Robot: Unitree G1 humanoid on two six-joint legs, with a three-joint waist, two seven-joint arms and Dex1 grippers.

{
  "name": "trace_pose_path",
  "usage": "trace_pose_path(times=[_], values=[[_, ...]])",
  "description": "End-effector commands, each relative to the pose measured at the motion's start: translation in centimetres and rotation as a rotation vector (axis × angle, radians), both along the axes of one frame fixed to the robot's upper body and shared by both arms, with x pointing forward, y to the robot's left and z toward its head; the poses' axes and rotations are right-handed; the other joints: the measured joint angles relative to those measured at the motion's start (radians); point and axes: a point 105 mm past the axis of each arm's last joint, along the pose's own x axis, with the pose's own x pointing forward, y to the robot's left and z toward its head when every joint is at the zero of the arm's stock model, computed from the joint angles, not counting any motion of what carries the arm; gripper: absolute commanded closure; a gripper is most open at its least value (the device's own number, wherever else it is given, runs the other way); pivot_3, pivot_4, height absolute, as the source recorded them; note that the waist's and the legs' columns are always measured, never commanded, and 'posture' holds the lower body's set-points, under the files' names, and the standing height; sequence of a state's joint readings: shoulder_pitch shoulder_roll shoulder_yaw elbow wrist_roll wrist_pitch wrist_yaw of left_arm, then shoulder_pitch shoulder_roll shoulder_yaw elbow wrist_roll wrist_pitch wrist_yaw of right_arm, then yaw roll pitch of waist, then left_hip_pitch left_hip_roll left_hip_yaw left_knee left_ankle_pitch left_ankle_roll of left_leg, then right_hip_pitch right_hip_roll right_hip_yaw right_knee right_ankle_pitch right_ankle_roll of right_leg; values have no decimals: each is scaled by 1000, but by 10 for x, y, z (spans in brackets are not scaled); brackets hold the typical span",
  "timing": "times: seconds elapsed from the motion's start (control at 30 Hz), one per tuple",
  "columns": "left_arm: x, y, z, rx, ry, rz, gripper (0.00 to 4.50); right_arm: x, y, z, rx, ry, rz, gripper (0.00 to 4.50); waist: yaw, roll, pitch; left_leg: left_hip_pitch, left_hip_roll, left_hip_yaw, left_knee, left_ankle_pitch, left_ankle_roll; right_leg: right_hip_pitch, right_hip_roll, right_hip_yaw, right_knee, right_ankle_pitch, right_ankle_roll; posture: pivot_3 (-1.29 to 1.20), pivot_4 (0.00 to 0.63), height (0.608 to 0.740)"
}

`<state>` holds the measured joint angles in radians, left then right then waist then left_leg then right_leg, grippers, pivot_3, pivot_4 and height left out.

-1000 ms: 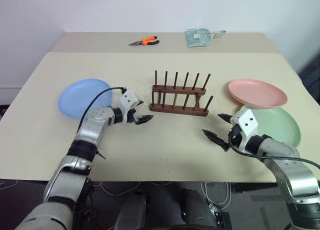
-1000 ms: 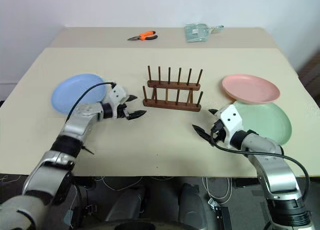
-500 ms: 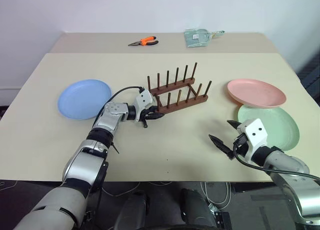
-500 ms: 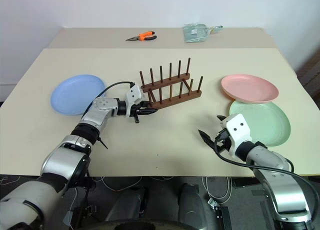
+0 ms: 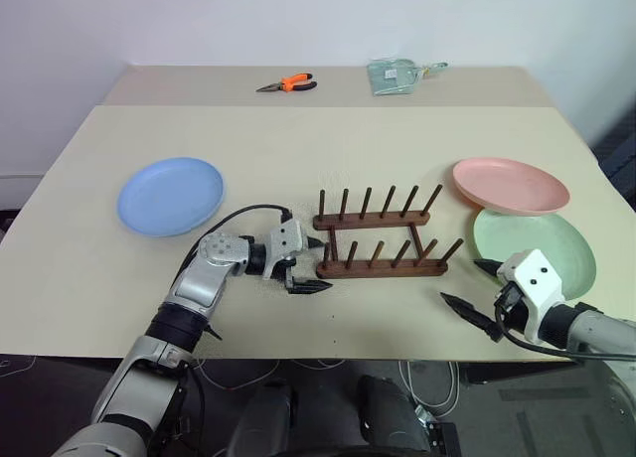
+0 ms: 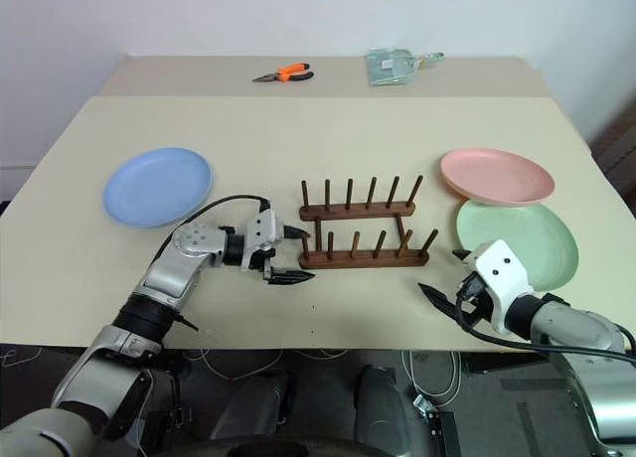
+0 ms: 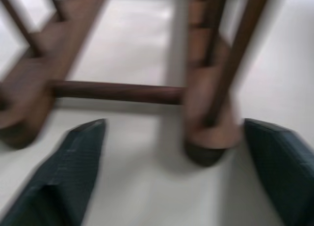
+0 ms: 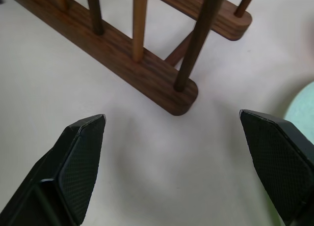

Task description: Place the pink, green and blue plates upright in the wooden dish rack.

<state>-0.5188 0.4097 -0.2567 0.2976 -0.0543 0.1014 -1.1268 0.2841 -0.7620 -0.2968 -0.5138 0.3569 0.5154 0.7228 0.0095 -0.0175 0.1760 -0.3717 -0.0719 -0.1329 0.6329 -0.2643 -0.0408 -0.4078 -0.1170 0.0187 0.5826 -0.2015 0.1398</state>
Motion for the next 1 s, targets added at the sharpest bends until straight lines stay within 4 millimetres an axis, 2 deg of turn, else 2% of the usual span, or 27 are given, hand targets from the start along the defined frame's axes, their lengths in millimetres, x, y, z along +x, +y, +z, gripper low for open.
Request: trace_pose_path(times=[0.03, 0.1, 0.2, 0.23, 0.3, 0.43, 0.5, 0.7, 0.9, 0.97, 1.0], values=[[-8, 29, -1, 39, 51, 62, 581, -7, 10, 5, -6, 1, 65, 1369, -5, 1, 0, 0, 0, 0, -1, 0, 0, 0, 0, 0, 0, 0, 0, 0, 150, 740], [-32, 34, -3, 43, 129, 13, 1339, -10, 17, 0, -1, 20, 86, 2328, -12, 1, -1, 0, 1, 0, -2, 0, 0, -1, 0, 0, 1, 0, 0, 0, 150, 740], [-63, 26, -1, 19, 213, -49, 3002, -9, 26, -9, -6, 34, 102, 4014, -20, 3, -2, 0, 1, 0, -2, 0, 0, -1, 0, 0, 1, -2, -3, 0, 150, 740], [-68, 20, 0, 6, 217, -55, 3368, -7, 28, -12, -7, 33, 101, 4381, -18, 4, -2, 0, 1, 0, -1, 0, 0, 0, -1, 0, 1, -2, -3, 0, 150, 740], [-69, 6, 1, -32, 195, -20, 4286, 1, 30, -18, -35, 23, 79, 4500, -9, 4, -2, -1, 1, 0, 0, 0, 0, 0, -1, 0, 0, -2, -3, 0, 150, 740], [-54, -18, -3, -57, 104, 94, 4286, 17, 34, -26, -99, -4, 53, 4500, 6, 3, -2, -1, 0, 0, 2, 0, 0, 0, -2, 0, -1, -2, -3, 0, 150, 740], [-36, -24, -9, -61, 47, 223, 4286, 32, 34, -27, -144, -55, 19, 4500, 5, 3, -2, -1, -1, 0, 1, 0, 0, 0, -1, 0, -1, -2, -3, 0, 150, 740], [10, -18, -10, -114, -16, 531, 4286, 81, 36, -21, -228, -193, -85, 4500, 1, 2, -4, 1, 0, 0, 2, 0, -1, 1, 0, 0, 1, -1, -4, 0, 150, 740], [27, -16, -8, -139, -35, 597, 4286, 117, 32, -12, -271, -282, -155, 4500, 1, 2, -4, 1, -1, 0, 1, 1, -1, 0, 0, 0, 1, 1, -1, 0, 150, 740], [30, -15, -7, -142, -45, 605, 4286, 119, 33, -6, -262, -286, -133, 4500, 1, 2, -4, 1, -1, 0, 1, 1, -1, 0, 0, 0, 1, 3, -4, 0, 150, 740], [32, -14, -6, -147, -49, 611, 4332, 118, 34, -2, -248, -285, -110, 4255, 2, 2, -4, 1, -1, 0, 1, 1, -1, 0, 0, 0, 1, 3, -4, 0, 150, 740]])
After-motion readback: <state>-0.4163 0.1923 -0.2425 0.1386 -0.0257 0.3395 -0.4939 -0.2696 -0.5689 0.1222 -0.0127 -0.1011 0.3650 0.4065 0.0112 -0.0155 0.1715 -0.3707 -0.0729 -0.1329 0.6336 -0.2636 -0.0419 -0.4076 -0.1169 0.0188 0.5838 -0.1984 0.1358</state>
